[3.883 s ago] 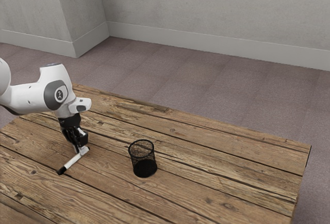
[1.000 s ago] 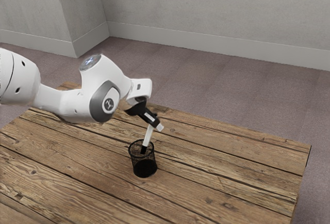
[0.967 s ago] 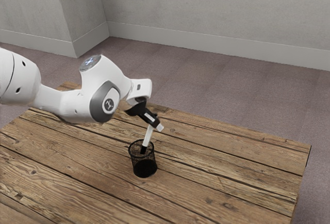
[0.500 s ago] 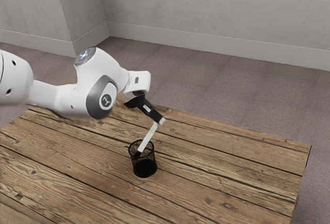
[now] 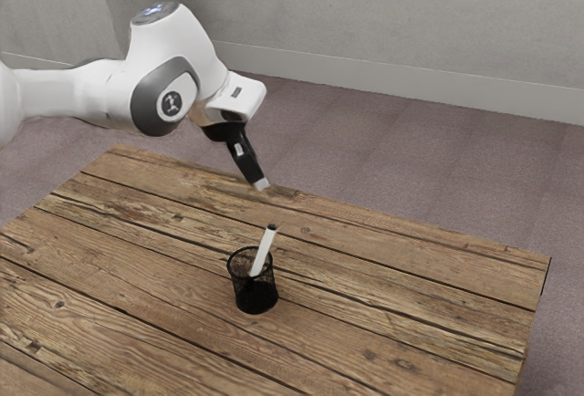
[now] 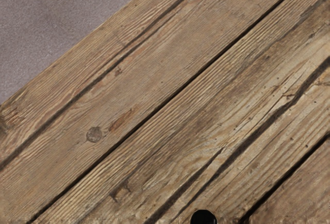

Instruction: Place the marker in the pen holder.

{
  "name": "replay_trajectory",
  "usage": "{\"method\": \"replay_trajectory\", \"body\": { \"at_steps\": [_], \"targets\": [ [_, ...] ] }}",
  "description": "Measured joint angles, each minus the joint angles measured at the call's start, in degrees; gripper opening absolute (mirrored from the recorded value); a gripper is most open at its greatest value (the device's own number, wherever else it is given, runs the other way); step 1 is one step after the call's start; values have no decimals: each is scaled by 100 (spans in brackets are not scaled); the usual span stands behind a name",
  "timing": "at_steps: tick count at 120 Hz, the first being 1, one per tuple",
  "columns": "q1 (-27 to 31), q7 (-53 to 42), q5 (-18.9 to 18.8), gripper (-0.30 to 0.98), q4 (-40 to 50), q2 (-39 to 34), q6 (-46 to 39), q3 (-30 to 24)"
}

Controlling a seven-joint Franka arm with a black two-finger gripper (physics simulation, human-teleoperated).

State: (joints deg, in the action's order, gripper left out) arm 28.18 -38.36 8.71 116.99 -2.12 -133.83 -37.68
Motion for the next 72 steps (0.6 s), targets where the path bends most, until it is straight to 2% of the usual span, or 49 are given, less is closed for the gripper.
{"method": "replay_trajectory", "body": {
  "at_steps": [11, 24, 44, 72],
  "targets": [
    [-3, -102, -630, 68, -437, -24, 924, -67],
    [-215, -204, -1006, 68, -620, -27, 1759, -81],
    [-379, -330, -1195, 68, -684, -29, 2449, -90],
    [-270, -454, -1254, 69, -693, -32, 2821, -91]
  ]
}}
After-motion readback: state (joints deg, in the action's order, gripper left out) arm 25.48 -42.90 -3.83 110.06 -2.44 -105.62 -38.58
